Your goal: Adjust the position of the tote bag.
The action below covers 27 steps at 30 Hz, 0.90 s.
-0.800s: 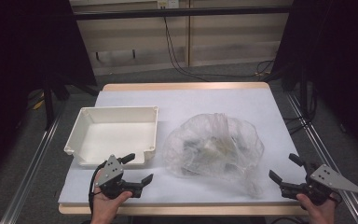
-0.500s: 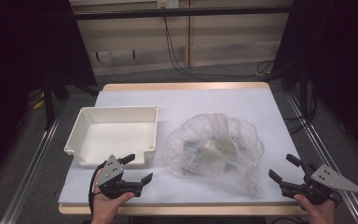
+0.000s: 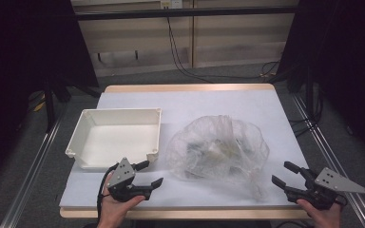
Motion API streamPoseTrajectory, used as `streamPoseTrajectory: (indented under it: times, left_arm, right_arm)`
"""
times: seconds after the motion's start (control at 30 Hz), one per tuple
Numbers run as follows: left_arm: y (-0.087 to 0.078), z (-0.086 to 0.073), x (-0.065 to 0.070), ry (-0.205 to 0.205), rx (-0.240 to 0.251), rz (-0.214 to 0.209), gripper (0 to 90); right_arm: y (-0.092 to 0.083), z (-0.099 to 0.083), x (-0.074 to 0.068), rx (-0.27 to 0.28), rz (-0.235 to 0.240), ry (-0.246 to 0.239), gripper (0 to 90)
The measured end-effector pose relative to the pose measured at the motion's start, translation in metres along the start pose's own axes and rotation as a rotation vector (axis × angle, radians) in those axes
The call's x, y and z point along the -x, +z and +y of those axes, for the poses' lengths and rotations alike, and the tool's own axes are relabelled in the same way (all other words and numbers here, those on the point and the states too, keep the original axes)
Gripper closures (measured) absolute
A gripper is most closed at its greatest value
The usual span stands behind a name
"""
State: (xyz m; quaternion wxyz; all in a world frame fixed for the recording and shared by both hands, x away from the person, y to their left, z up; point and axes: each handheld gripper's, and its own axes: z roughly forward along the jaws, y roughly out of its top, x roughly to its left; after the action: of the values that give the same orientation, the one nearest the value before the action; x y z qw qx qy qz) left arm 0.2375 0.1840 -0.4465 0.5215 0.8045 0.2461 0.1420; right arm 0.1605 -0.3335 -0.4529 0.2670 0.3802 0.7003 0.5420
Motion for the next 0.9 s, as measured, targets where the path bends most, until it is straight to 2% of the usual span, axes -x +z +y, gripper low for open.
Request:
streamPoseTrajectory:
  times: [0.03,0.17,0.37,0.47,0.53,0.6,0.7,0.9]
  left_arm:
    - [0.002,0.001,0.003,0.019,-0.012,-0.012,27.4]
    - [0.005,0.003,0.007,0.040,-0.016,-0.011,29.1]
    - [0.009,0.006,0.006,0.024,-0.013,-0.010,29.8]
    - [0.008,0.008,0.006,0.033,-0.016,-0.005,29.8]
    - [0.010,0.009,0.007,0.033,-0.006,-0.013,29.8]
    - [0.012,0.011,0.008,0.034,-0.018,0.001,30.2]
    - [0.017,0.015,0.010,0.047,-0.008,-0.030,30.3]
    - [0.022,0.018,0.016,0.078,-0.022,-0.037,30.2]
  right_arm:
    - [0.002,0.001,-0.002,-0.014,0.021,-0.008,33.8]
    - [0.005,0.004,-0.006,-0.033,0.064,-0.006,37.0]
    - [0.010,0.010,-0.010,-0.054,0.144,-0.004,48.6]
    - [0.012,0.013,-0.012,-0.058,0.162,-0.002,56.8]
    - [0.014,0.016,-0.014,-0.067,0.176,-0.004,57.6]
    - [0.016,0.020,-0.014,-0.058,0.199,-0.011,60.1]
    - [0.019,0.027,-0.016,-0.061,0.232,-0.012,60.5]
    - [0.032,0.037,-0.021,-0.072,0.281,-0.037,59.6]
